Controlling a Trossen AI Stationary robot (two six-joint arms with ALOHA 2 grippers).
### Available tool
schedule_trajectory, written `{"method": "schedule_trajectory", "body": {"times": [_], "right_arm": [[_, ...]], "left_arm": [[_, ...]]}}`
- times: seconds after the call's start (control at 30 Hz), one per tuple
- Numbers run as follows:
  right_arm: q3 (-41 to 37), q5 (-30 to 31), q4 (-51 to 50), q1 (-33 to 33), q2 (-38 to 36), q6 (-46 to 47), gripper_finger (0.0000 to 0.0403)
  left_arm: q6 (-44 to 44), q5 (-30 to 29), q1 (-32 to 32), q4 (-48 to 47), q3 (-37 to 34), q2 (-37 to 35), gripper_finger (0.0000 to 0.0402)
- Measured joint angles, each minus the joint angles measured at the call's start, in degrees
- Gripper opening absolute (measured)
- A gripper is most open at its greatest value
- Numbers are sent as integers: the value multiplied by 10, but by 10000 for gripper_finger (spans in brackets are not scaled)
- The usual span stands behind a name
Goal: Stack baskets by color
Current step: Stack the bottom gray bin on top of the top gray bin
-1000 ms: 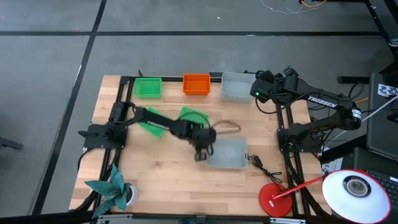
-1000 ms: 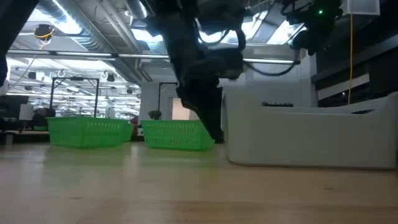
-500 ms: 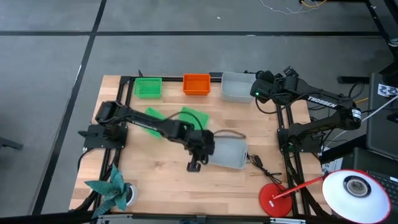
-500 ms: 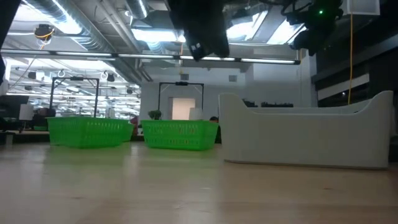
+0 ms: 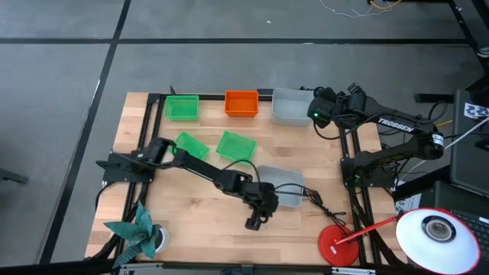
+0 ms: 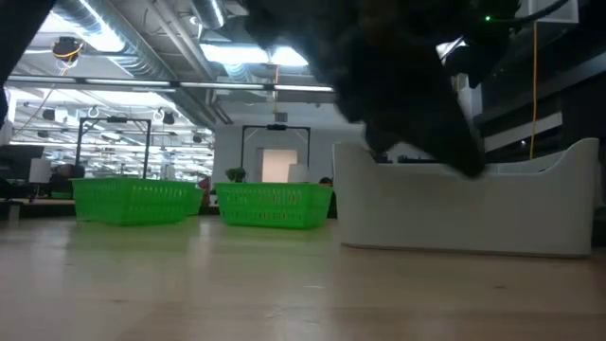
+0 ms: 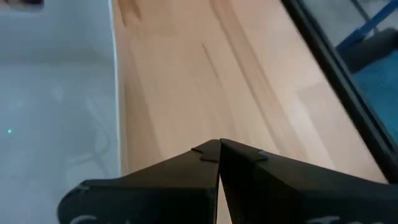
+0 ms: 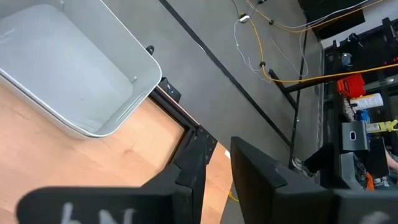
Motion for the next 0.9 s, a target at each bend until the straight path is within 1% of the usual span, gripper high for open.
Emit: {"method": "schedule_trajectory", "body": {"times": [0.13, 0.33, 0.5, 0.6, 0.67, 0.77, 0.87, 0.9], "right_arm": [[0, 0, 0, 0, 0, -1, 78], [0, 0, 0, 0, 0, -4, 78], [0, 0, 0, 0, 0, -16, 78], [0, 0, 0, 0, 0, -17, 78], [0, 0, 0, 0, 0, -17, 78], [0, 0, 0, 0, 0, -19, 78], [0, 0, -1, 0, 0, -19, 78], [0, 0, -1, 0, 0, -19, 78]], "left_arm": [[15, -11, 13, -14, 42, 49, 0], [62, -25, 70, -55, 99, 76, 0], [89, -27, 129, -63, 105, 77, 0], [91, -26, 159, -62, 105, 77, 0], [89, -6, 173, -62, 105, 77, 0], [87, 48, 180, -68, 105, 68, 0], [65, 78, 178, -88, 105, 28, 0], [63, 80, 177, -115, 105, 7, 0]]}}
